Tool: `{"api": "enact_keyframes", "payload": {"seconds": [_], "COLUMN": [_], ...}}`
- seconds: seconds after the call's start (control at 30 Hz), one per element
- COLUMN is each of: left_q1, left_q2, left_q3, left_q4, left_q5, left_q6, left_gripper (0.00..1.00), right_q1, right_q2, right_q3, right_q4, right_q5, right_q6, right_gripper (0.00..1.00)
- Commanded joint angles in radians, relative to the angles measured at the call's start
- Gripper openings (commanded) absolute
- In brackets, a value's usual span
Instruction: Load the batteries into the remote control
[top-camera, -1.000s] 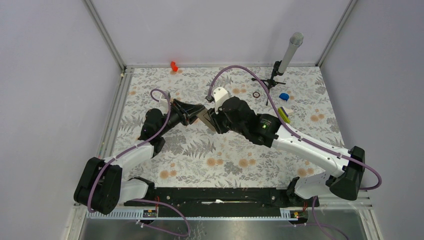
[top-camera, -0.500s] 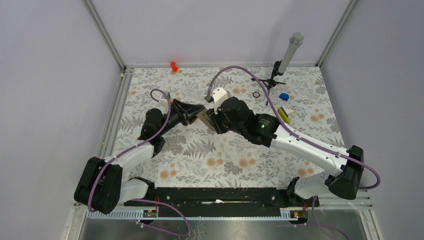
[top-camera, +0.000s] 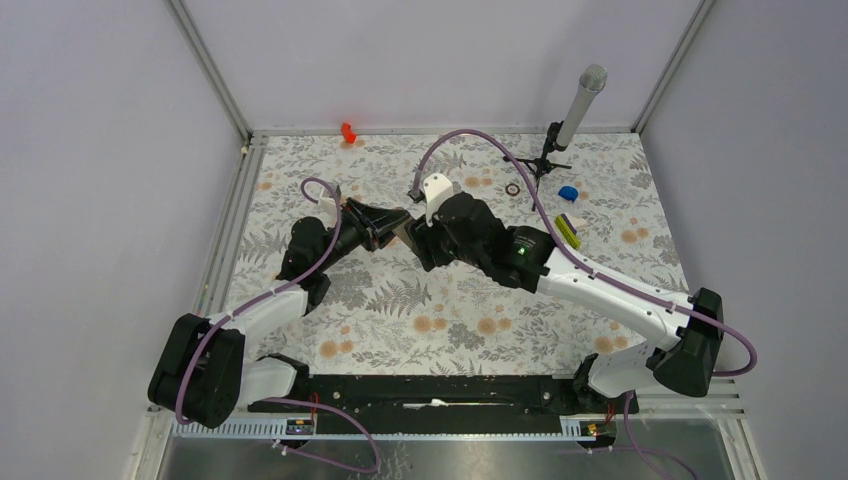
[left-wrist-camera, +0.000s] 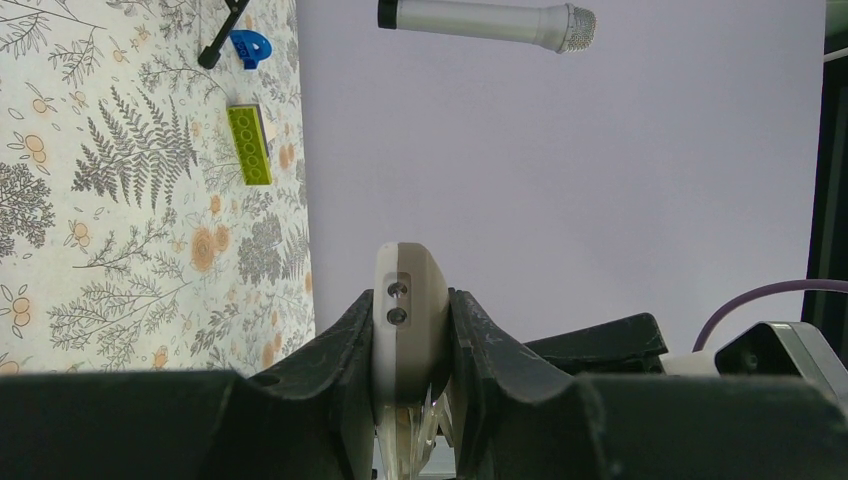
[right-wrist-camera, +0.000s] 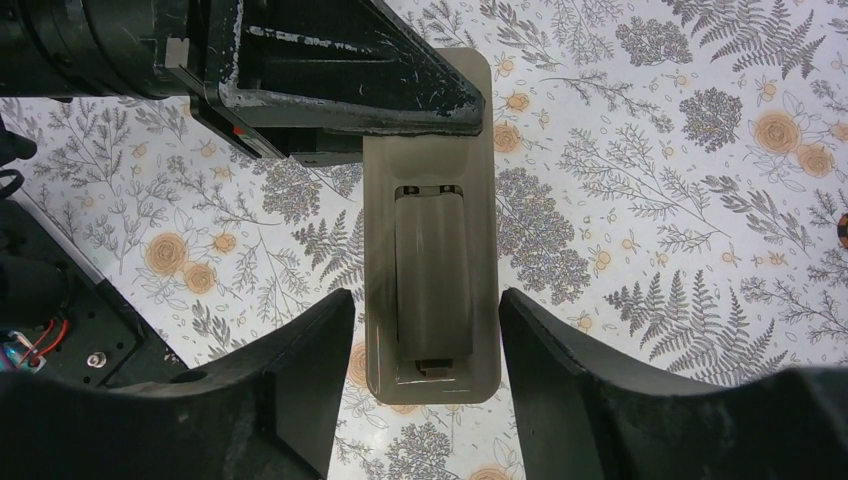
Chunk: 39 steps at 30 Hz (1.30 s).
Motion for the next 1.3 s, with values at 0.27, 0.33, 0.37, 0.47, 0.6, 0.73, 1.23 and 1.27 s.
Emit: {"api": "enact_keyframes", "payload": {"seconds": [0.27,0.33,0.37,0.47,0.6,0.73,1.23,1.27], "left_q1": [0.001,0.001,0.001,0.001,0.001,0.001,0.002,0.001], "left_q2": [-0.004,-0.006,-0.007,-0.008,-0.011,-0.013,0.001,0.003], "left_q3": [0.033,0.033,0.033,0.033,0.031,0.031,0.023,0.023], "left_q4": [0.102,0.099,0.098,0.096,0.096,0.096,0.135,0.140], "left_q5": [0.015,0.015,0.015,0.016,0.016,0.016,0.016,0.016], "left_q6": [-0.005,-0.005,-0.003,-0.003,-0.004,-0.003,0.009,0.008], "left_gripper": [0.00,0.00,0.00,0.00,0.00,0.00,0.00,0.00], "right_q1": [0.008,0.008,0.008,0.008,0.008,0.008,0.002,-0.001], "right_q2": [-0.046,-0.042,-0.041,-0.037,-0.029,-0.022,-0.123,-0.139], "right_q3": [0.022,0.023,0.025,0.027,0.032,0.036,-0.025,-0.043], "right_q4": [0.041,0.042,0.042,0.041,0.039,0.034,0.100,0.117], "right_q5": [0.020,0.011,0.007,0.000,-0.007,-0.005,-0.004,0.002], "right_q6": [0.055,0.058,0.059,0.063,0.073,0.084,0.227,0.264], "right_gripper": [0.50,0.47,0.45,0.44,0.43,0.44,0.85,0.87]}}
